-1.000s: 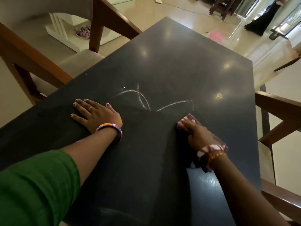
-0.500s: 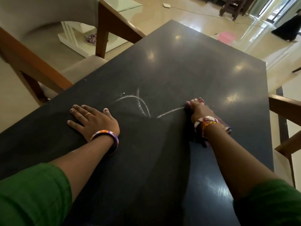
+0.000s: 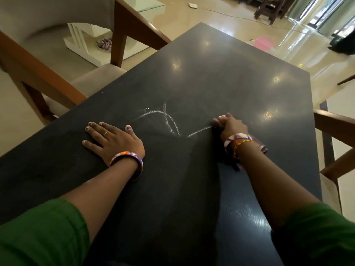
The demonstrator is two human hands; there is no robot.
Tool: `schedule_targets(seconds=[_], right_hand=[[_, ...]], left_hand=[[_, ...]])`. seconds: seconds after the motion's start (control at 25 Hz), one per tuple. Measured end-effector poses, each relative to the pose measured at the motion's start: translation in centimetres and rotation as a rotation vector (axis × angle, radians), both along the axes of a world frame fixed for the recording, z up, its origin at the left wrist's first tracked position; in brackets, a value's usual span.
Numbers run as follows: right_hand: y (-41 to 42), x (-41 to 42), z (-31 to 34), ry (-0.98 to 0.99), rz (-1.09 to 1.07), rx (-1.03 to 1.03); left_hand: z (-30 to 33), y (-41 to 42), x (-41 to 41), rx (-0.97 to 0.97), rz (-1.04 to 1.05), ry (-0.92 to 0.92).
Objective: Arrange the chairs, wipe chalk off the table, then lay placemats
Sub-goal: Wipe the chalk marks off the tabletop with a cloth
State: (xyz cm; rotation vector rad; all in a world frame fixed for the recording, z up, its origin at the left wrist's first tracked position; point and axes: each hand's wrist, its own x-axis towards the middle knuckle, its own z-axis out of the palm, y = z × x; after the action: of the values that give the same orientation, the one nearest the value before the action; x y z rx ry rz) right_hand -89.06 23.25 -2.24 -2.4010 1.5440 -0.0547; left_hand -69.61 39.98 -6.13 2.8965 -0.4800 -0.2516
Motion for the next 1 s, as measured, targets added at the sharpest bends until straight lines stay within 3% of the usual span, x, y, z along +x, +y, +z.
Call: schedule_targets(seconds=[0.2,0.36,0.48,0.64,0.76,0.84,1.0], right_hand=[[5.7,-4.8,-0.7,-0.041,0.187,0.005],[-2.5,-7.2,0.1,0.054,-0.142,-0.006],[-6.0,-4.7,-0.1,0.048,-0.355,-0.034],[-0.1,-0.8,-1.8,0.021,-0.008,-0.005],[3.6,-2.1,-1.6,-0.053,0.127,-0.019],[0.8,-4.5,-1.5,-0.039,0.021,-0.013],[-4.7,-5.1,0.5,0.058,-0.429,-0.065]], left_hand=[[-0.2,0.0,0.2,0.001,-0.012,0.002],[-0.3,0.0,0.3,0.017,-0.017,-0.004],[-0.4,-0.1,0.3,0.028,-0.017,-0.011],[-0.3,-0.2,0.3,0.033,-0.01,-0.007],[-0.2,-0.1,0.3,0.019,-0.011,0.004],[-0.2,-0.2,0.3,0.019,-0.01,0.005],[-0.5,-0.3,0.4,0.024,-0.005,-0.002]])
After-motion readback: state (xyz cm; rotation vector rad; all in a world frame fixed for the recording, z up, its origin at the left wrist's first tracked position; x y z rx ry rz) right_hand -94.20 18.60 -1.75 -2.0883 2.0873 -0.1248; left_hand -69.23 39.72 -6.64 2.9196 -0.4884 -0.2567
